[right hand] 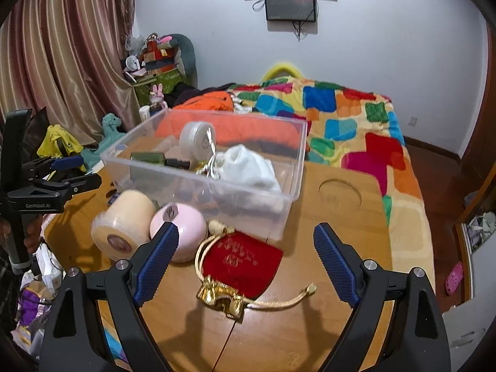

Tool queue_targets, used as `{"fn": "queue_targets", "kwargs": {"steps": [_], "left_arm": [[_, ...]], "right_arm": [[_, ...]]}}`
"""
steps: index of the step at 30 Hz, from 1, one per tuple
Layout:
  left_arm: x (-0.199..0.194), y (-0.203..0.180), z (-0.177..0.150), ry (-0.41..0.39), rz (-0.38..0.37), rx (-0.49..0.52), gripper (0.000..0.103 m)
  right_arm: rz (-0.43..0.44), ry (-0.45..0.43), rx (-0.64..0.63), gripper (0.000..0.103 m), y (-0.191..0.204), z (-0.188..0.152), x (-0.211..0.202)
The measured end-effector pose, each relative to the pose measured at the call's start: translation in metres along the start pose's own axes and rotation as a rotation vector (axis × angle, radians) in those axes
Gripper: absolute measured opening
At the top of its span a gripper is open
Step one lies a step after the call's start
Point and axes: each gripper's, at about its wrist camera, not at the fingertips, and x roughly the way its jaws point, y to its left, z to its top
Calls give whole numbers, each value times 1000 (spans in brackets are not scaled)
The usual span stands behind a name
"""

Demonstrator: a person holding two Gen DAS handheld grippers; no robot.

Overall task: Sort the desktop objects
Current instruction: 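Move the right gripper toward the red drawstring pouch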

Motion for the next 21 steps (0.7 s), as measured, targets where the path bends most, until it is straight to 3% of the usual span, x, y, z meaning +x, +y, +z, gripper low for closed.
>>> {"fn": "queue_targets", "kwargs": {"steps": [12,21], "left_arm": [[28,-8,-14,80,-25,-3,94],[42,-7,-17,120,-48,-31,94]], "right_arm": [[37,113,35,87,-3,-31,37],[75,166,37,87,-1,-35,60]]}}
